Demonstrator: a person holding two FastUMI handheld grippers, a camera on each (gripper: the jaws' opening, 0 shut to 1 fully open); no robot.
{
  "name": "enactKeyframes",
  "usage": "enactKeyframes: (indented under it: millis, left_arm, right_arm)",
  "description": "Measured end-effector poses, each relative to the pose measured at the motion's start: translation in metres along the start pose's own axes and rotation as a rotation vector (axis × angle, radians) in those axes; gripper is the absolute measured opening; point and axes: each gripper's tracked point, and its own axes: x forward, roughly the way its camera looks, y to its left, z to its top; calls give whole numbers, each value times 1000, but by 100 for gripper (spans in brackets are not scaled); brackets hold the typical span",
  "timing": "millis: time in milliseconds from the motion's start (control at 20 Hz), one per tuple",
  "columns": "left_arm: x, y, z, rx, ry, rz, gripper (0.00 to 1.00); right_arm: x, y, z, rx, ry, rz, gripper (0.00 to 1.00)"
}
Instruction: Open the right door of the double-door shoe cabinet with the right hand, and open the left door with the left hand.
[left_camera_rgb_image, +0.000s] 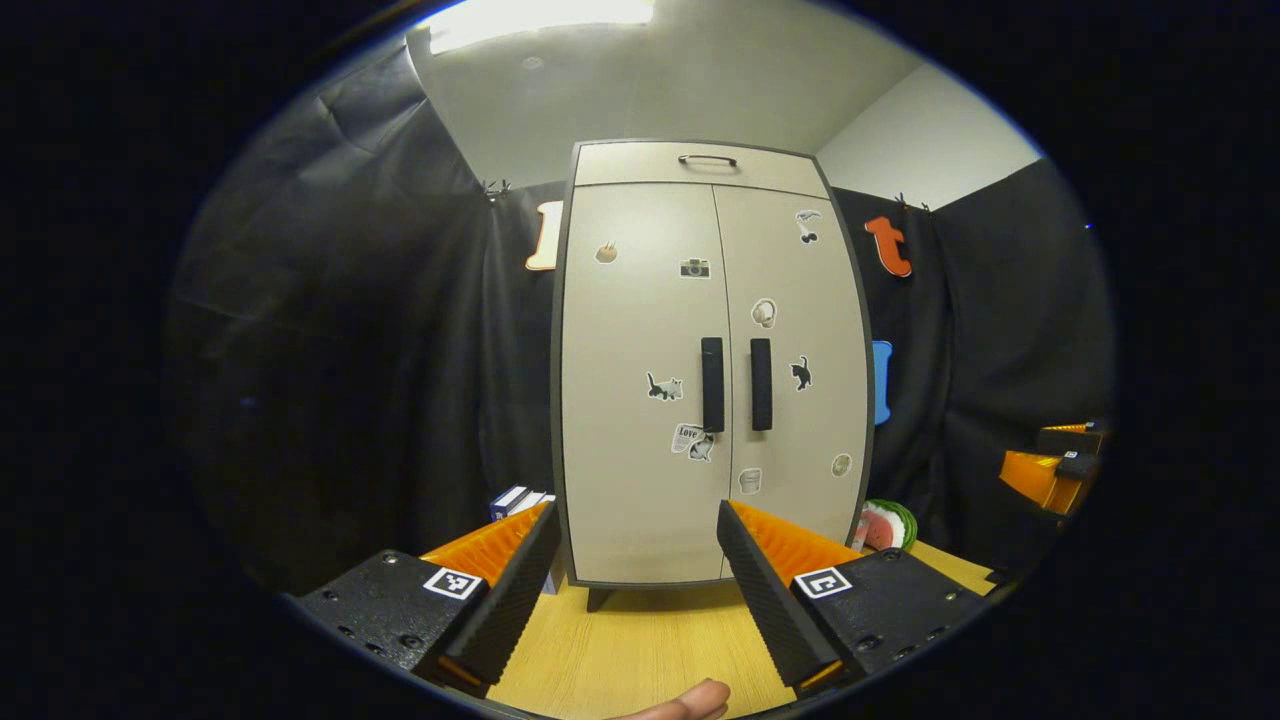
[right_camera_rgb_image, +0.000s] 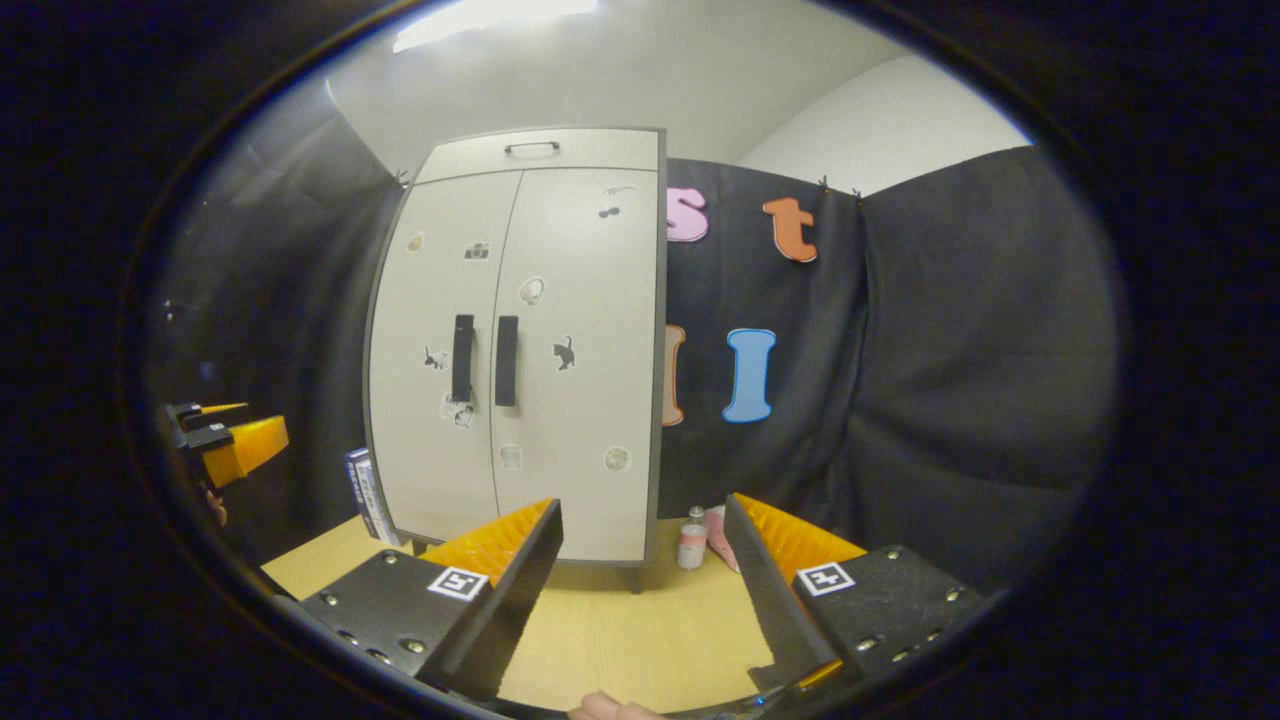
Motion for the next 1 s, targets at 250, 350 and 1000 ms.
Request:
enactKeyframes:
  millis: [250, 350, 1000]
  left_arm:
    - [11, -13, -7, -63, -1, -17, 98]
    - [20, -14, -9, -54, -2, -15, 98]
    - [40, 4, -75, -55, 42, -48, 98]
  right_arm:
    - [37, 10, -12, 25, 24, 50, 96]
    - [53, 15, -15, 7, 15, 68, 97]
    - [202, 100, 32, -29, -22, 125, 96]
